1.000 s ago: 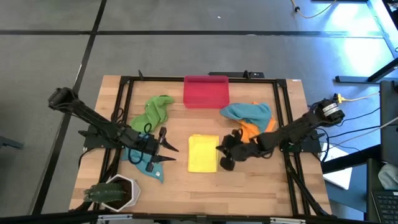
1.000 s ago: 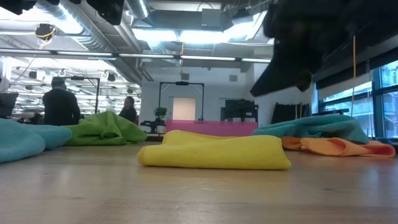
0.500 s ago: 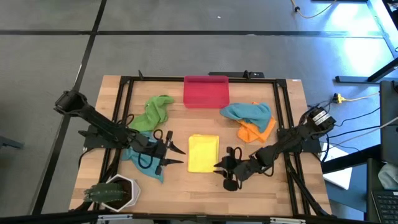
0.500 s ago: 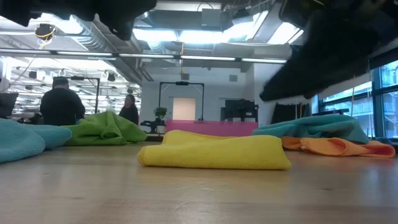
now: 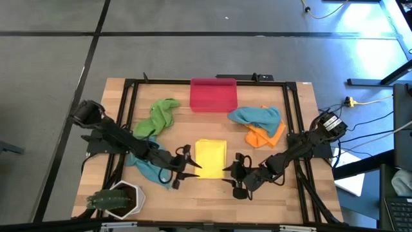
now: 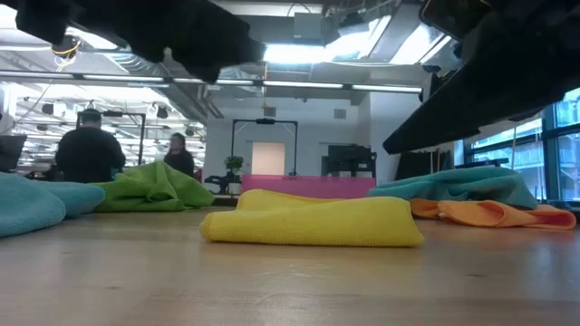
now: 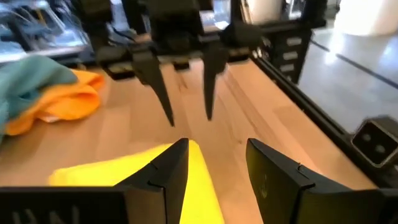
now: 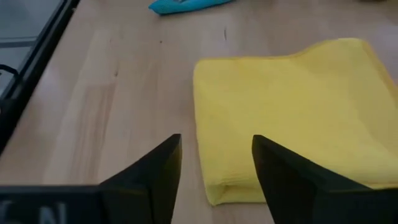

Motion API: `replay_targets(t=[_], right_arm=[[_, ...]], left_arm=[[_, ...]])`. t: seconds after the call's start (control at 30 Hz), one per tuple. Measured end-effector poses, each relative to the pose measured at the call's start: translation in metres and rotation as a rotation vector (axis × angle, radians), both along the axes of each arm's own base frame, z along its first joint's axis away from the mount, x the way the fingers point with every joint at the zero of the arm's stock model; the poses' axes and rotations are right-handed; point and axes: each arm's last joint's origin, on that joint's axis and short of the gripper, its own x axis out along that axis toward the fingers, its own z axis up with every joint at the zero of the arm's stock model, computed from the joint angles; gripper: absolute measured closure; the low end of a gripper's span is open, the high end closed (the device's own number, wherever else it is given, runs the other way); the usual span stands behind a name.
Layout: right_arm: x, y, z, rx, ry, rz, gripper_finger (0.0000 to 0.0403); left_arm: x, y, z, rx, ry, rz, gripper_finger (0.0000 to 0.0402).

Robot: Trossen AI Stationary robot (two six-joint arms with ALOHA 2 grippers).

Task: Roll microfiber towels into tight, uniform cylinder then place into a basket
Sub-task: Roll the yellow microfiber cloth

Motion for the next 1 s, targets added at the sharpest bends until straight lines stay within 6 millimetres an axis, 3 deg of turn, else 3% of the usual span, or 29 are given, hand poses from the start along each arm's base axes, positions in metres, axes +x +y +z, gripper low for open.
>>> replay_targets(t=[0.27, 0.5, 0.77, 1.0], right_arm=[[-0.001, 0.001, 0.000, 0.010, 0.002, -0.004, 0.0207], [-0.001, 0.002, 0.000, 0.010, -0.001, 0.003, 0.0207], [0.000, 0.004, 0.003, -0.070, -0.020, 0.088, 0.0207], [0.000, 0.004, 0.002, -0.079, -0.010, 0.108, 0.0207]], left_arm=[[0.033, -0.021, -0.013, 0.099, 0.241, -0.045, 0.0250], [0.035, -0.032, -0.024, 0.289, 0.478, 0.018, 0.0219], [0.030, -0.040, -0.025, 0.349, 0.493, 0.002, 0.0167], [0.026, -0.046, -0.026, 0.393, 0.481, -0.011, 0.0161]])
